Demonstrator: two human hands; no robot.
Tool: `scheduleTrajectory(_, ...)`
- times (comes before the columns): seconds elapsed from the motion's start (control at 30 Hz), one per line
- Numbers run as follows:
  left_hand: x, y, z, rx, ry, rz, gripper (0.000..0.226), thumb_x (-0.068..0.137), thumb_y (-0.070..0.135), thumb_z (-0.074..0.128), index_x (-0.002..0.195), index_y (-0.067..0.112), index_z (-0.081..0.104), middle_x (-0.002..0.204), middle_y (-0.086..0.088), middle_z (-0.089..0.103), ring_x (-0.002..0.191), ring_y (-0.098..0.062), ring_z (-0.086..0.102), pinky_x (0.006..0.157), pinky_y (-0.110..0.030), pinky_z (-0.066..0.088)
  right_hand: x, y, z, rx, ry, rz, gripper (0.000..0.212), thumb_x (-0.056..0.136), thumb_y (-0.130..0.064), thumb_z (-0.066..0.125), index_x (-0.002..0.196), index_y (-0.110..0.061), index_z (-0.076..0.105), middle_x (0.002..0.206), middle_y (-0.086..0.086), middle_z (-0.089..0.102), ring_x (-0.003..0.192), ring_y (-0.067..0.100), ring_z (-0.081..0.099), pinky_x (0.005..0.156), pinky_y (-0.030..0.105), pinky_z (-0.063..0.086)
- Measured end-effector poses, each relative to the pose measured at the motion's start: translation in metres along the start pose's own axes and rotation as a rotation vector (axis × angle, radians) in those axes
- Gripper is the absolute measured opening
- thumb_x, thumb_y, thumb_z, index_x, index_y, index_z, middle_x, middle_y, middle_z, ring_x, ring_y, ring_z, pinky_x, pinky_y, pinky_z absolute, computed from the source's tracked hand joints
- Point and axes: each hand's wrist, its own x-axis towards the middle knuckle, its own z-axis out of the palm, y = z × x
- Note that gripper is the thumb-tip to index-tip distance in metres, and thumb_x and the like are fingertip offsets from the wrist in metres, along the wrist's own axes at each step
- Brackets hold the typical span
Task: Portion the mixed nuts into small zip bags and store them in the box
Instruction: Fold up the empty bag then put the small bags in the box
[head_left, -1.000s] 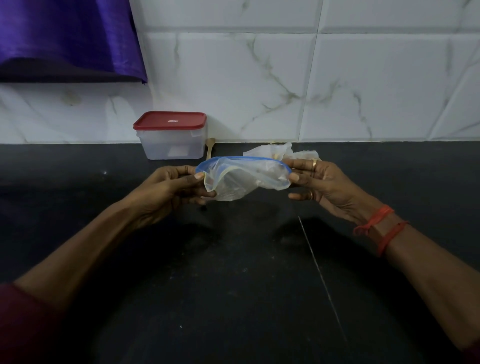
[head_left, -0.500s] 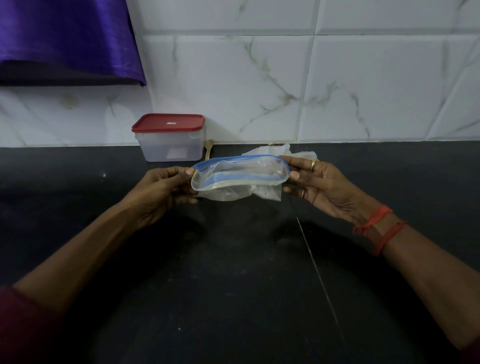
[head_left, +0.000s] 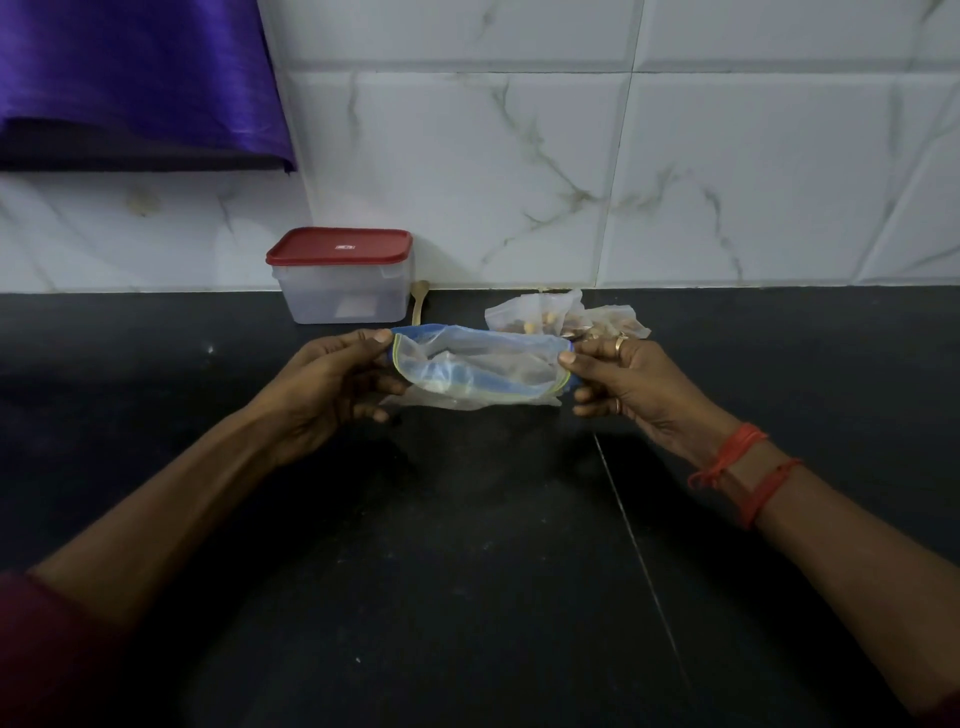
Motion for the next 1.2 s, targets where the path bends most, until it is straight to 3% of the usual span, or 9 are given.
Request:
scheduleTrajectory(0.23, 0.0, -0.005, 0.002, -0.232, -0.028, 0.012, 0.023, 0.079, 0.031, 0.07, 0.096, 0.016, 0.071, 0.087, 0.0, 0.073, 0.06, -0.006, 0.06, 0.042, -0.015, 0.041, -0.007, -0.002, 0.007, 0.02, 0.024, 0.166, 0.014, 0.092, -0.016, 0.069, 0.089, -0.003, 0.068, 0.06, 0.002, 0.063, 0.051, 0.007, 0.065, 0.049, 0.022, 0.058)
scheduleTrajectory(0.37, 0.0, -0.007, -0.002, -0.137, -0.176, 0.059, 0.055, 0.048, 0.035, 0.096, 0.096, 0.017, 0.076, 0.104, -0.008, 0.074, 0.079, -0.015, 0.07, 0.049, -0.019, 0.052, -0.009, -0.003, 0.007, 0.008, 0.04, 0.209, 0.021, 0.092, -0.022, 0.07, 0.08, -0.006, 0.066, 0.057, 0.0, 0.062, 0.05, 0.008, 0.064, 0.047, 0.022, 0.056)
scheduleTrajectory(0.5, 0.0, -0.006, 0.002, 0.078, -0.042, 0.07, 0.042, 0.06, 0.031, 0.082, 0.094, 0.01, 0.071, 0.089, -0.007, 0.071, 0.06, -0.01, 0.06, 0.045, -0.019, 0.047, -0.009, -0.004, 0.008, 0.077, 0.021, 0.186, 0.017, 0.091, -0.025, 0.071, 0.086, -0.009, 0.069, 0.072, 0.002, 0.069, 0.06, 0.007, 0.066, 0.051, 0.021, 0.057)
scheduleTrajectory(0.67, 0.0, -0.006, 0.002, 0.153, 0.082, 0.122, 0.035, 0.073, 0.023, 0.072, 0.101, 0.004, 0.066, 0.064, 0.001, 0.061, 0.044, -0.006, 0.044, 0.039, -0.02, 0.039, -0.01, -0.003, 0.006, -0.036, 0.063, 0.052, 0.02, 0.084, -0.019, 0.079, 0.093, -0.005, 0.068, 0.061, -0.006, 0.065, 0.05, 0.005, 0.051, 0.052, 0.021, 0.054)
scheduleTrajectory(0.73, 0.0, -0.006, 0.003, 0.172, 0.115, 0.129, 0.028, 0.077, 0.018, 0.071, 0.101, 0.005, 0.065, 0.068, -0.002, 0.064, 0.042, -0.006, 0.045, 0.037, -0.02, 0.037, -0.009, -0.003, 0.007, -0.135, 0.118, -0.025, 0.023, 0.081, -0.016, 0.082, 0.091, -0.004, 0.066, 0.057, -0.001, 0.064, 0.047, 0.009, 0.049, 0.051, 0.024, 0.052)
scheduleTrajectory(0.83, 0.002, -0.006, 0.007, 0.21, 0.207, 0.151, 0.008, 0.087, 0.007, 0.067, 0.093, 0.011, 0.064, 0.085, -0.015, 0.067, 0.045, -0.011, 0.049, 0.036, -0.021, 0.039, -0.007, -0.003, 0.007, -0.295, 0.217, -0.157, 0.023, 0.08, -0.018, 0.084, 0.088, -0.007, 0.066, 0.065, 0.015, 0.068, 0.054, 0.027, 0.061, 0.054, 0.033, 0.053)
scheduleTrajectory(0.97, 0.004, -0.013, 0.006, 0.5, 0.348, 0.353, 0.011, 0.087, 0.006, 0.068, 0.088, 0.015, 0.062, 0.087, -0.018, 0.069, 0.064, -0.04, 0.063, 0.046, -0.032, 0.053, -0.005, -0.002, 0.013, -0.614, 0.408, -0.346, 0.019, 0.079, -0.017, 0.076, 0.074, -0.023, 0.058, 0.056, -0.001, 0.066, 0.05, 0.012, 0.06, 0.058, 0.034, 0.053)
scheduleTrajectory(1.1, 0.006, -0.021, -0.001, 0.625, 0.373, 0.487, 0.011, 0.087, 0.009, 0.069, 0.093, 0.014, 0.062, 0.077, -0.009, 0.067, 0.062, -0.024, 0.065, 0.054, -0.036, 0.053, -0.012, -0.004, 0.023, -0.901, 0.539, -0.492, 0.016, 0.073, -0.025, 0.071, 0.077, -0.027, 0.056, 0.06, -0.012, 0.059, 0.066, 0.011, 0.061, 0.064, 0.029, 0.047)
scheduleTrajectory(1.2, 0.008, -0.019, -0.004, 0.644, 0.347, 0.469, 0.016, 0.086, 0.012, 0.072, 0.096, 0.018, 0.063, 0.085, -0.006, 0.068, 0.069, -0.021, 0.067, 0.055, -0.03, 0.052, -0.011, -0.002, 0.015, -0.845, 0.438, -0.468, 0.019, 0.075, -0.026, 0.077, 0.088, -0.03, 0.064, 0.067, -0.014, 0.06, 0.067, 0.005, 0.059, 0.067, 0.031, 0.052)
